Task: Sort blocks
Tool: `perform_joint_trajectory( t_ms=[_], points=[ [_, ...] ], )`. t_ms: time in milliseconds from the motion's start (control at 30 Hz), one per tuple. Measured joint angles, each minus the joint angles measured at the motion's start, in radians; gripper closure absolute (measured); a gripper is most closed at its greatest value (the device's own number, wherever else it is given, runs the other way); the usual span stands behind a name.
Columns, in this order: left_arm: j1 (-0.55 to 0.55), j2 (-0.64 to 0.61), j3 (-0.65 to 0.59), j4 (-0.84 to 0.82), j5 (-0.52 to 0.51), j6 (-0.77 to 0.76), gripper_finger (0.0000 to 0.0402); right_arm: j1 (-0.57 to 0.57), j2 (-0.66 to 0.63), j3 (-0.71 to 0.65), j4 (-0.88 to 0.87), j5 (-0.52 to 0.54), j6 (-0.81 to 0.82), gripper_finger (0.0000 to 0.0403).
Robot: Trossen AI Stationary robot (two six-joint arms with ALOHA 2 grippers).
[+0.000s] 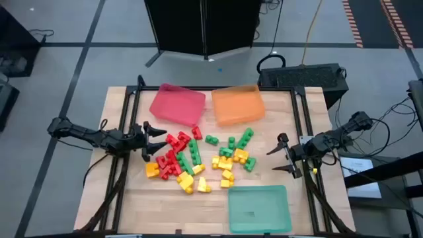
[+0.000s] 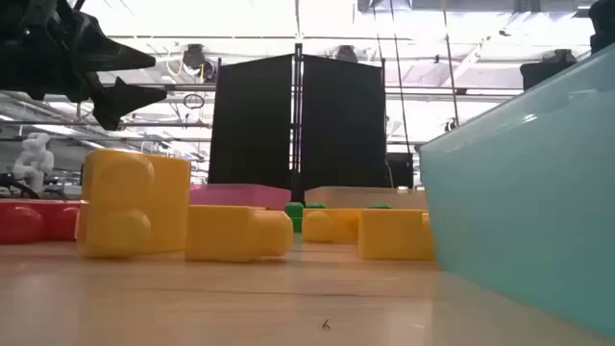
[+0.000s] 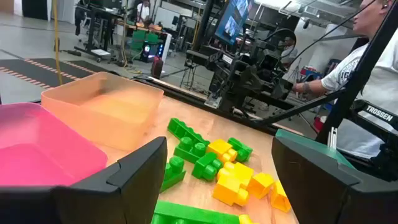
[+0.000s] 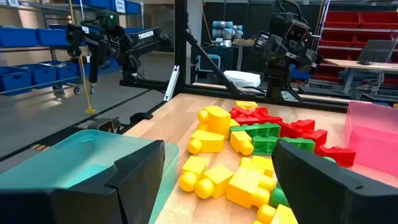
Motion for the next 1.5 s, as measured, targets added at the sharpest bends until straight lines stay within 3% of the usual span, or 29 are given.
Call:
perform_joint_trajectory(
  t_ms=[1333,1400,1500],
  points=[
    [0.000,0.000,0.000,0.000,0.000,0.000,0.0110,0.000,0.001,-0.002,0.028,-0.001,0.000,0.0112],
    [0.000,0.000,0.000,0.000,0.000,0.000,0.0110,0.000,-0.001,-0.002,0.071,-0.002,0.048,0.0112],
    [0.000,0.000,0.000,-0.001,0.000,0.000,0.0110,0.000,0.003,-0.002,0.177,0.032,0.281,0.0112]
  ],
)
